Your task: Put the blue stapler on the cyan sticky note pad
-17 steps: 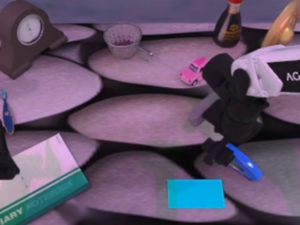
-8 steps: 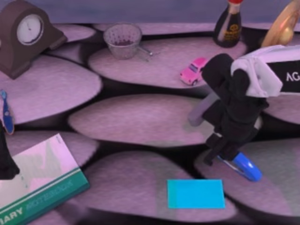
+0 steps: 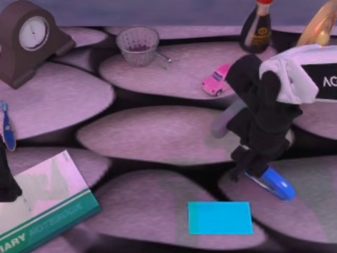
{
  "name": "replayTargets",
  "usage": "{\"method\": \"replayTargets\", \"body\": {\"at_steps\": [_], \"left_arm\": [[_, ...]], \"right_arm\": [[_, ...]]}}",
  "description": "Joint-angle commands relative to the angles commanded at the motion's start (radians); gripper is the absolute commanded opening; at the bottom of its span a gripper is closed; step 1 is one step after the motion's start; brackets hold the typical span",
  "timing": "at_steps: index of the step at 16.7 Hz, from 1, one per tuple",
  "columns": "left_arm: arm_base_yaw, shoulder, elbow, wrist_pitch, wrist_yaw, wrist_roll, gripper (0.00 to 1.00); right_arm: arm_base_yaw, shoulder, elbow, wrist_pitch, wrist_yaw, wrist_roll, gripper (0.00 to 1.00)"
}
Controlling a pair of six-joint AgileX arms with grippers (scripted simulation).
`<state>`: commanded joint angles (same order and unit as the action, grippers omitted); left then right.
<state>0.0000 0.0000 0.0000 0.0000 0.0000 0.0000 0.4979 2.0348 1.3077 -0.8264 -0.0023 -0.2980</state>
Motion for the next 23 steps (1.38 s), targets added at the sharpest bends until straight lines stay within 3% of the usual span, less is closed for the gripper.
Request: {"method": "replayTargets", "body": {"at_steps": [7,15,19,23], "left_arm": [[0.000,0.000,0.000,0.000,0.000,0.000,1.00],[0.000,0.000,0.000,0.000,0.000,0.000,1.00],[0.000,0.000,0.000,0.000,0.000,0.000,1.00],[0.000,0.000,0.000,0.000,0.000,0.000,1.00]], "right_arm": [[0.005,-0.106,0.176,-0.297,-0.001,-0.005,0.00],[0.006,-0.122,0.197,-0.311,0.005,0.026,0.00],[0.027,-0.141,0.216,-0.269,0.034,0.210,0.00],[0.055,-0.167,0.230,-0.224,0.073,0.564,0.00]]}}
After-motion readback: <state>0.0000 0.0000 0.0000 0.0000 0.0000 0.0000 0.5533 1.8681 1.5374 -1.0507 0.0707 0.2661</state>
